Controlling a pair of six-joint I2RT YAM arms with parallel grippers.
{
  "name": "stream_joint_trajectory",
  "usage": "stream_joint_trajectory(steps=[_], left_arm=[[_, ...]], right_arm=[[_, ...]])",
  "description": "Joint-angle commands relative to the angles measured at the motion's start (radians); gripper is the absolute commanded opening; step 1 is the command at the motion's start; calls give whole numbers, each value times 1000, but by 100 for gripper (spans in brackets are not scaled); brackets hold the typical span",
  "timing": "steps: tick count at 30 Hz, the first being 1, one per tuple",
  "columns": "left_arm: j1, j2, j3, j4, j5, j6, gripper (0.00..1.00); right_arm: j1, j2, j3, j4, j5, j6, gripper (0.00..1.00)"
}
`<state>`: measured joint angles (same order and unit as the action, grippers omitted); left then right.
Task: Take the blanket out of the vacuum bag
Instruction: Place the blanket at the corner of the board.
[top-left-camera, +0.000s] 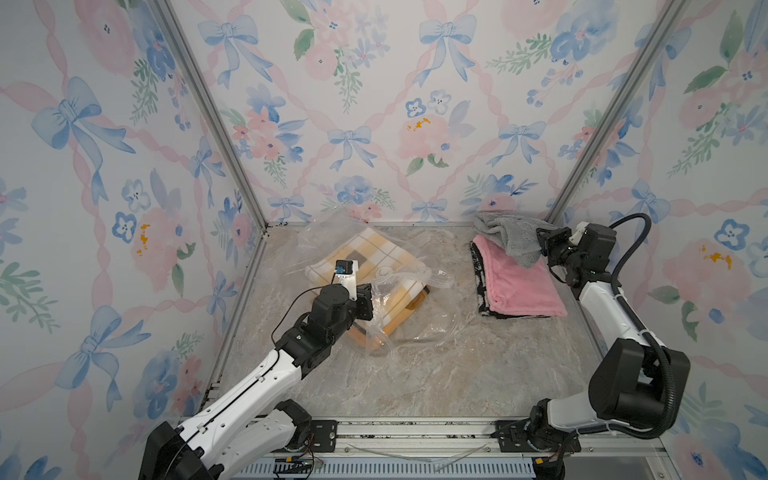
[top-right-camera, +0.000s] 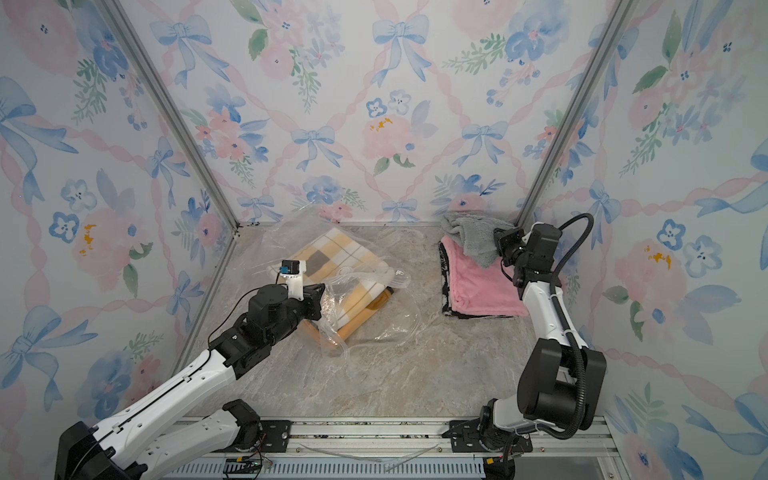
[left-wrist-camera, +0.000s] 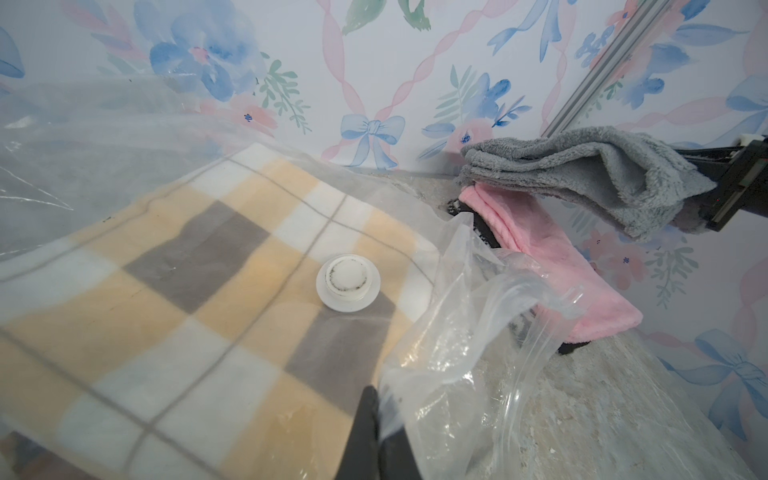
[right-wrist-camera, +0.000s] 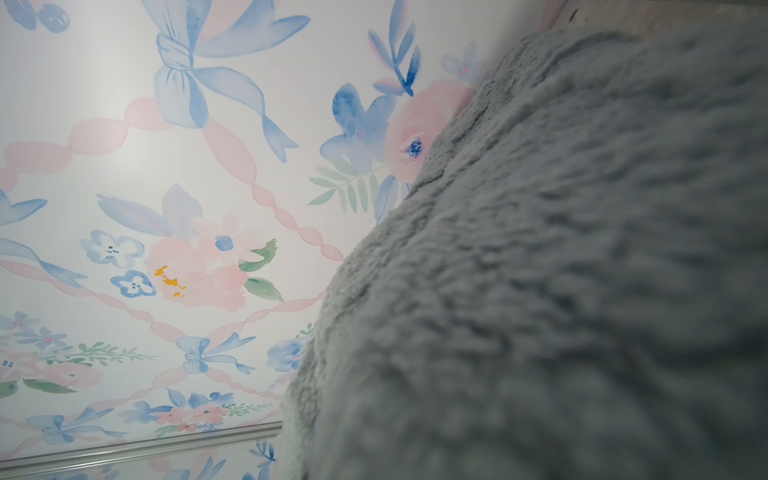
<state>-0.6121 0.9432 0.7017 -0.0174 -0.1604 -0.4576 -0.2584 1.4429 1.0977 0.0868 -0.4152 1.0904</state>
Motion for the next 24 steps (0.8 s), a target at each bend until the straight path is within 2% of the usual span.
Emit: stream_joint_trajectory(steps=[1, 6, 16, 24], left_arm=[[3, -18, -18, -26, -16, -16, 0], [3, -20, -28, -25, -22, -17, 0], [2, -37, -55, -22, -27, -24, 0], [2, -36, -74, -4, -31, -31, 0]], right_arm=[[-8, -52, -39, -114, -4, -48, 8], [-14, -65, -97, -143, -32, -36, 16], [-56, -76, -222, -141, -68, 6, 20], [-64, -94, -202, -216, -62, 11, 21]])
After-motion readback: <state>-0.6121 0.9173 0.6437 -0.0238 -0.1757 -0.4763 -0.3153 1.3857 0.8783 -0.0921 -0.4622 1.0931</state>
